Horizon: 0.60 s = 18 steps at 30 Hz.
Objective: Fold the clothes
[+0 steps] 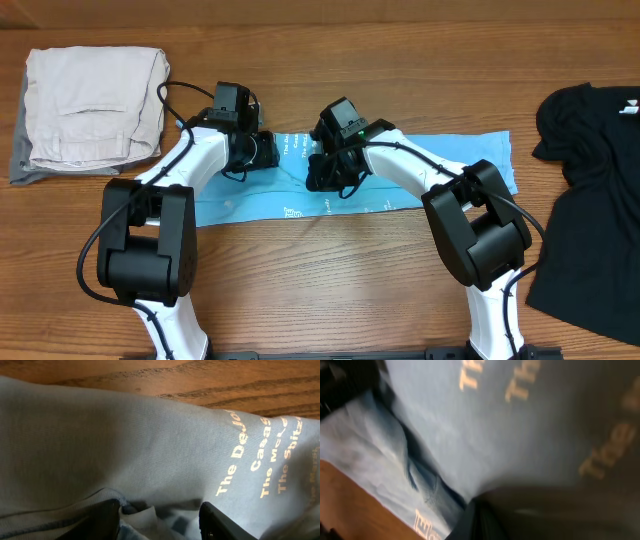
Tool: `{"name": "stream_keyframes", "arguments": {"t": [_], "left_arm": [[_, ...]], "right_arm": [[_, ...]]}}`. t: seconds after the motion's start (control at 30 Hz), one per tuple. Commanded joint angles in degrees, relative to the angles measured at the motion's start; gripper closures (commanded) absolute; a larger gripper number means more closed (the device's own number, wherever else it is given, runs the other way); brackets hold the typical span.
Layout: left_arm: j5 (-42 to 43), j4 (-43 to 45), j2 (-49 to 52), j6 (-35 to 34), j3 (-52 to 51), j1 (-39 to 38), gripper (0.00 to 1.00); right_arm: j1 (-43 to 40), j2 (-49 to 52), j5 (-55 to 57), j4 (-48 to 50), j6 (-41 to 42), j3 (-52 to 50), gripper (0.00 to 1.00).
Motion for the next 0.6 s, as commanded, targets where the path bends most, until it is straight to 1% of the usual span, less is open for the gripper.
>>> {"name": "stream_keyframes", "arguments": {"t": [0.0, 0.1, 0.17, 0.33, 0.4, 0.57], "left_arm": [[-1.2, -0.6, 2.9, 0.5, -0.5, 0.3, 0.45], [-1.2, -0.7, 2.9, 0.5, -0.5, 0.3, 0.45], [-1.2, -0.7, 2.9, 0.5, -0.5, 0.3, 0.45], [-1.3, -0.7, 2.9, 0.5, -0.5, 0.3, 0.45], [-1.4, -0.7, 2.9, 0.5, -0.5, 0.3, 0.44], [-1.4, -0.7, 2.9, 0.5, -0.5, 0.3, 0.44]], "right_arm": [[0.5, -0.1, -0.9, -3.3, 0.1, 0.3, 0.96], [0.7, -0.1, -0.9, -6.3, 0.5, 0.3, 0.96], [0.9, -0.1, -1.0, -7.7, 2.3, 0.3, 0.96], [2.3, -0.1, -1.1, -8.7, 3.1, 0.3, 0.94], [2.8, -0.1, -1.0, -8.9, 4.8, 0.3, 0.92], [4.1, -0.1, -0.1, -10.8, 7.6, 0.3, 0.91]]}}
